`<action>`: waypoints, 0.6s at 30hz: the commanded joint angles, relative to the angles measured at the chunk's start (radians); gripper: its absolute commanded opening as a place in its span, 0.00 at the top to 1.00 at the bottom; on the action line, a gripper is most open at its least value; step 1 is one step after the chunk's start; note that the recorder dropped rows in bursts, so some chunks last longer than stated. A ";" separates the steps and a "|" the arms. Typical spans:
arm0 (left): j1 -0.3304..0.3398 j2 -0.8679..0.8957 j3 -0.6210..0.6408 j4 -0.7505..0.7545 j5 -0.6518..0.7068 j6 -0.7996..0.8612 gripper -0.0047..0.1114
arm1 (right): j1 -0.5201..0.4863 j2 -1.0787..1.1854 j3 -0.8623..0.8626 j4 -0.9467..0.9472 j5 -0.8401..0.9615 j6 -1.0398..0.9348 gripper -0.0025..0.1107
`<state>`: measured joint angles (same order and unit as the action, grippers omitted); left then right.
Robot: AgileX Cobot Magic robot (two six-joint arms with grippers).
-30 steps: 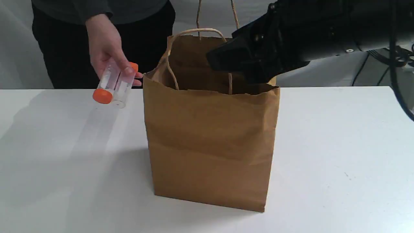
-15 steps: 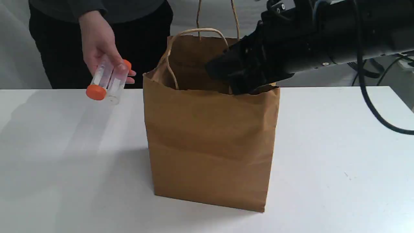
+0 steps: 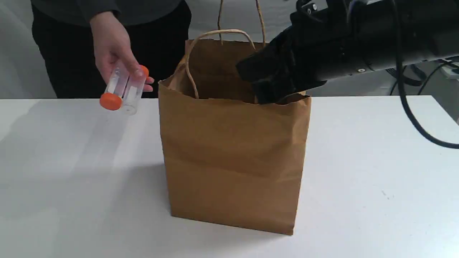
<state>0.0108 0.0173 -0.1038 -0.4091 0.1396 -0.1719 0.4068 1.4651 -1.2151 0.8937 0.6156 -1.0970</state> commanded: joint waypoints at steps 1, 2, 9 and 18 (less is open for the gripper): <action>0.002 0.064 -0.131 0.000 0.087 0.001 0.96 | 0.003 -0.002 -0.003 0.010 -0.012 -0.002 0.98; 0.002 0.098 -0.180 0.000 0.109 0.023 0.96 | 0.003 -0.002 -0.003 0.010 -0.012 -0.002 0.98; 0.002 0.415 -0.537 -0.003 0.304 0.240 0.96 | 0.003 -0.002 -0.003 0.006 -0.012 -0.002 0.98; 0.002 0.878 -0.937 -0.328 0.563 0.675 0.96 | 0.003 -0.002 -0.003 0.006 -0.012 -0.002 0.98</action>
<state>0.0108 0.8355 -0.9917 -0.6611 0.6512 0.3968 0.4068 1.4651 -1.2151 0.8937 0.6156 -1.0970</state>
